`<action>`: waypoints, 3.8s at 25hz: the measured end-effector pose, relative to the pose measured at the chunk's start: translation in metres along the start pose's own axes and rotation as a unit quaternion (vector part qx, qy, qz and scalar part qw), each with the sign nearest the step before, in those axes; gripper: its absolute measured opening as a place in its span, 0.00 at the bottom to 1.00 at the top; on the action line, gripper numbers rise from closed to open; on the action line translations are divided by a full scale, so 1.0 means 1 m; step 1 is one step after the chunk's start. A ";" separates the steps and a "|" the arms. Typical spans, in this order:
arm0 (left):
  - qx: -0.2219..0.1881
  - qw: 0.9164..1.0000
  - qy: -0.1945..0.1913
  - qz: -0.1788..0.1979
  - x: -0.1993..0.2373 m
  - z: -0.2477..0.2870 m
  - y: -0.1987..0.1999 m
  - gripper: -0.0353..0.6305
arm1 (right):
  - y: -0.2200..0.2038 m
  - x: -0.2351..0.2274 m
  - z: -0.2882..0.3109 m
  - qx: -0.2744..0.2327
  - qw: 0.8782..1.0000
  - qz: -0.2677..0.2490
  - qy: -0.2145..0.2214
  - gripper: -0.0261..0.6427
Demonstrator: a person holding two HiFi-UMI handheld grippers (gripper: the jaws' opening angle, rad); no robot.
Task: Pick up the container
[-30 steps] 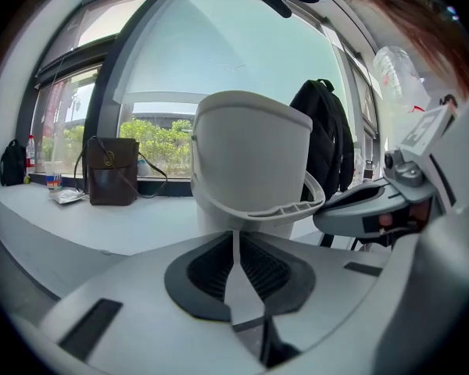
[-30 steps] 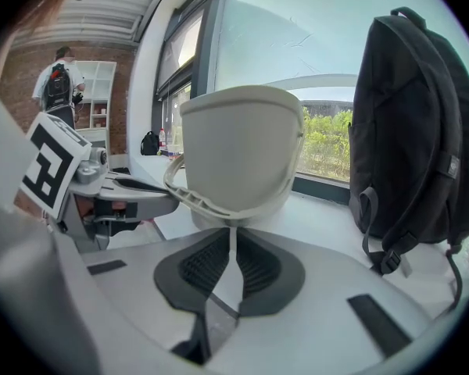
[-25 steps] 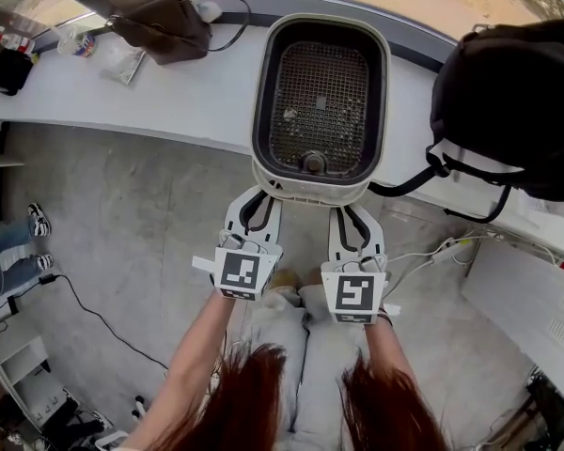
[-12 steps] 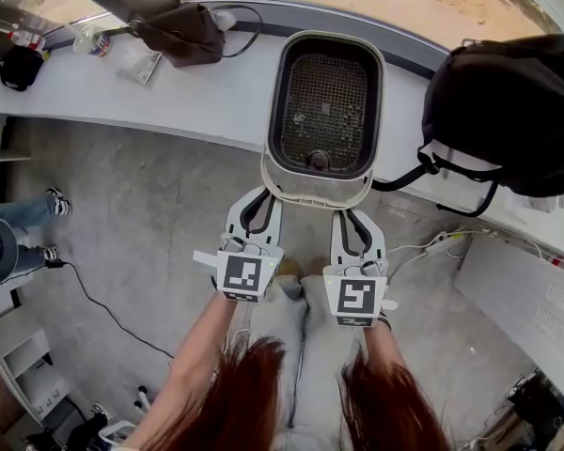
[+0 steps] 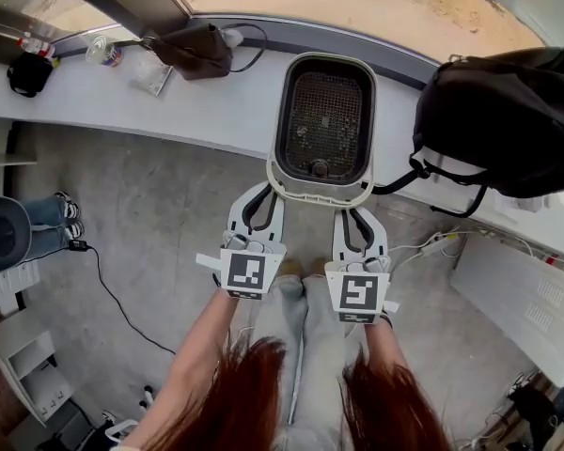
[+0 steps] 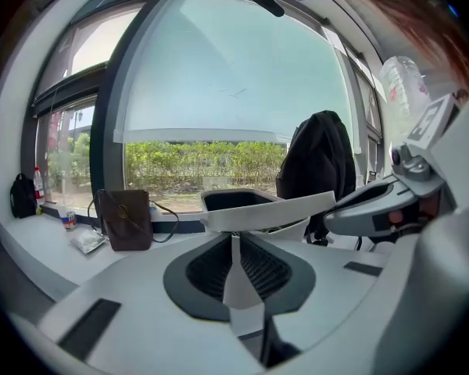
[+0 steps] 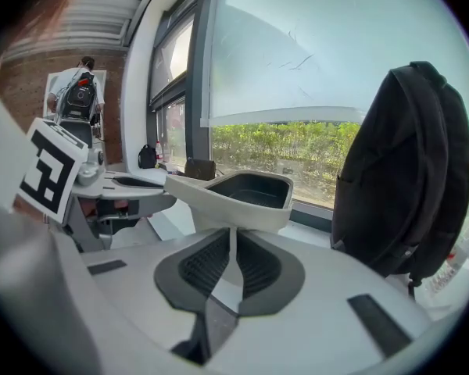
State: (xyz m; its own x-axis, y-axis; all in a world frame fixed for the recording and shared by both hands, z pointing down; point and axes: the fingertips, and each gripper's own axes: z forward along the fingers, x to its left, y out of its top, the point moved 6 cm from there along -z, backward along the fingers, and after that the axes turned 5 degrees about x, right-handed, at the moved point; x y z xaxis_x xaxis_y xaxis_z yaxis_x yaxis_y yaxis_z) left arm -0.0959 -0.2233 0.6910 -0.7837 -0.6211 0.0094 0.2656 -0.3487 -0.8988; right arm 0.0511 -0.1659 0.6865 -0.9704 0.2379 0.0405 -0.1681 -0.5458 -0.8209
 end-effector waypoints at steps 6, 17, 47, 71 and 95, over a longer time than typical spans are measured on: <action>0.002 1.000 0.015 0.002 0.006 -0.001 0.016 0.09 | 0.018 -0.005 -0.005 0.002 1.000 0.003 -0.003 0.08; -0.005 0.998 0.029 0.058 0.016 0.000 0.042 0.21 | 0.040 -0.011 -0.004 0.004 1.000 0.008 -0.011 0.08; -0.007 0.991 0.026 0.129 0.022 0.020 0.091 0.24 | 0.078 -0.046 -0.022 0.011 0.997 -0.029 -0.067 0.21; -0.004 0.991 0.072 0.117 0.036 0.061 0.130 0.22 | 0.122 -0.100 0.037 -0.004 0.994 -0.082 -0.070 0.21; 0.004 0.984 0.118 0.133 0.034 0.079 0.155 0.16 | 0.133 -0.122 0.046 -0.014 0.998 -0.048 -0.045 0.13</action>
State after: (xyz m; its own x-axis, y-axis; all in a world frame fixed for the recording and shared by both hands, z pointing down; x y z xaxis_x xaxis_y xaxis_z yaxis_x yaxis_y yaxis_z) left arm -0.0371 -0.3536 0.5862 -0.7933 -0.5122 -0.3291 0.4836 -0.2016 -0.8518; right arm 0.1393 -0.3042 0.5983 -0.9617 0.2145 0.1705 -0.2582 -0.5013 -0.8259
